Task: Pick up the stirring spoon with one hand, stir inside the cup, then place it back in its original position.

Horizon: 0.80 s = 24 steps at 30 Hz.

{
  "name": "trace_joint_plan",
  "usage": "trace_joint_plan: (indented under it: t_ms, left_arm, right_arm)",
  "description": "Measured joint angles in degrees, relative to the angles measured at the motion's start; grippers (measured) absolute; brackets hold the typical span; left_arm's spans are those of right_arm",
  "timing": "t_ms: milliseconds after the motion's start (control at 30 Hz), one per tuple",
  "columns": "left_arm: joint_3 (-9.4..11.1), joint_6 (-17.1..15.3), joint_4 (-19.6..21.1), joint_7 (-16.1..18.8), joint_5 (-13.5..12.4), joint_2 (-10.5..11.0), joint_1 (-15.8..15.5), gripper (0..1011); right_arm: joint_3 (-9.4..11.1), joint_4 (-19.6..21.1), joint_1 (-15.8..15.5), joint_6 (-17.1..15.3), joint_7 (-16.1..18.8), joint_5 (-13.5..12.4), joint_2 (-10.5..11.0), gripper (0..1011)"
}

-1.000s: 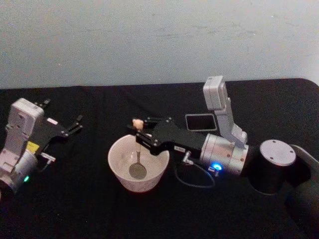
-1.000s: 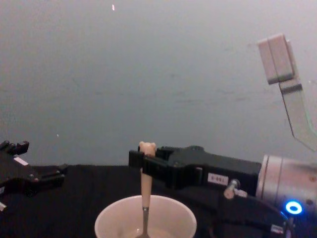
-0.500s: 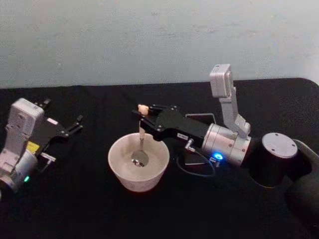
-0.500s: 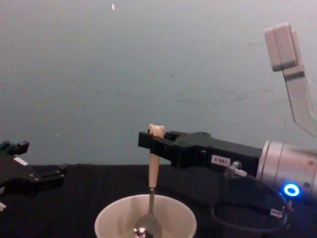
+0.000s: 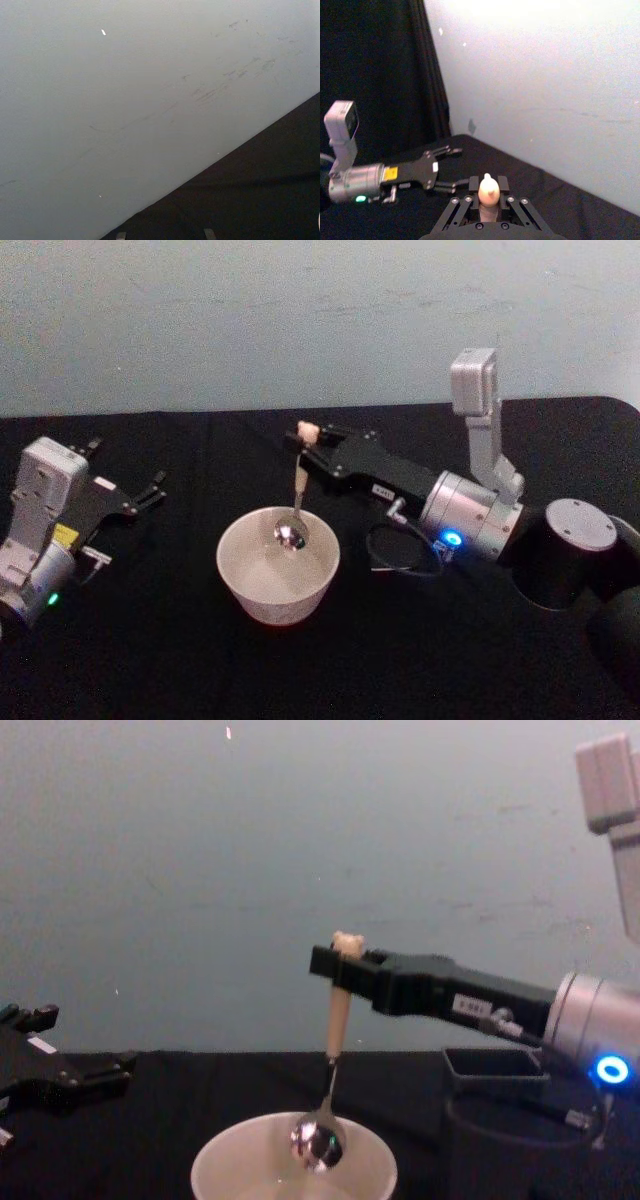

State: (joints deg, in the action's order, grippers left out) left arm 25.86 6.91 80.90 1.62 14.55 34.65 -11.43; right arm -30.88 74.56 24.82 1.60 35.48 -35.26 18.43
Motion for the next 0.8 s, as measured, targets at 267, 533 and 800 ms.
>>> trace_joint_plan:
  t_ms: [267, 533, 800]
  left_arm:
    - [0.0, 0.0, 0.0, 0.0, 0.0, 0.0, 0.0, 1001]
    - [0.0, 0.0, 0.0, 0.0, 0.0, 0.0, 0.0, 1001]
    - [0.0, 0.0, 0.0, 0.0, 0.0, 0.0, 0.0, 1001]
  right_arm:
    - [2.9, 3.6, -1.6, -0.8, -2.6, -2.8, 0.7, 213]
    - [6.6, 7.6, -3.4, -1.4, -5.8, -6.2, 1.8, 213]
    - [9.7, 11.1, -5.5, -1.3, -8.5, -8.2, 3.4, 213]
